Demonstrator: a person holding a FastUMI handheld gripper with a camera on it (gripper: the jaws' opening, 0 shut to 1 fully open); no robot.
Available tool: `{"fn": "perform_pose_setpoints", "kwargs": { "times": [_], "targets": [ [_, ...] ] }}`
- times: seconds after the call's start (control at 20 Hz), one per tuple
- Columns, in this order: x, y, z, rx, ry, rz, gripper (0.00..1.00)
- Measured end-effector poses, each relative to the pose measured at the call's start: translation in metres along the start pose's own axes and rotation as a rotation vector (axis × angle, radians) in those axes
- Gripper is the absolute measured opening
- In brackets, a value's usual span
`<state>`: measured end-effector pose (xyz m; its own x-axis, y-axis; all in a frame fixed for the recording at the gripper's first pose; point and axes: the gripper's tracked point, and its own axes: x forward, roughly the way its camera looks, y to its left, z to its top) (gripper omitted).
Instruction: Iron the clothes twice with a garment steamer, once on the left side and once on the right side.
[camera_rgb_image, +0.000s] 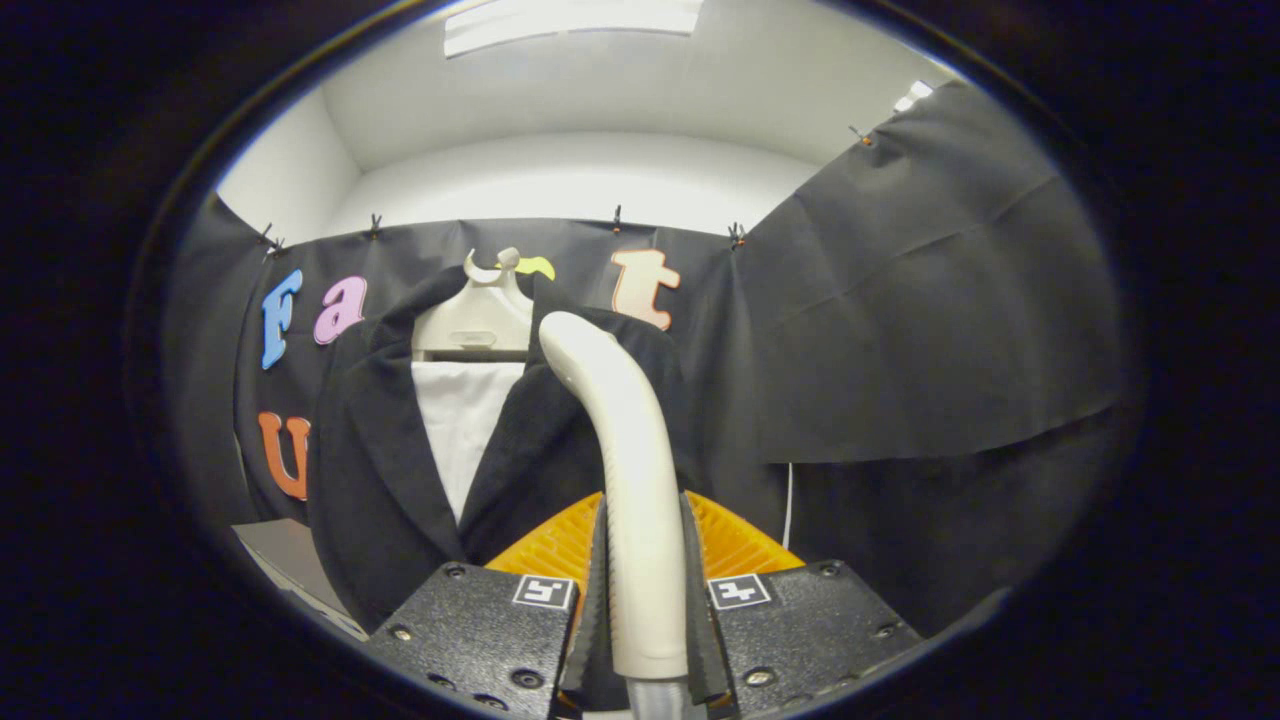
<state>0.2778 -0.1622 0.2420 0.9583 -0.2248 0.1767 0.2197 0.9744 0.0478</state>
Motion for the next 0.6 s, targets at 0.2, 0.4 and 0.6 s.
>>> {"fn": "perform_pose_setpoints", "kwargs": {
  "times": [0.2,0.4,0.6],
  "targets": [
    [-0.018,-0.009,-0.024,0.001,0.042,-0.025,0.36],
    [-0.034,-0.013,-0.046,-0.018,0.082,-0.045,0.36],
    [-0.043,-0.012,-0.056,-0.026,0.122,-0.050,0.36]
  ]
}}
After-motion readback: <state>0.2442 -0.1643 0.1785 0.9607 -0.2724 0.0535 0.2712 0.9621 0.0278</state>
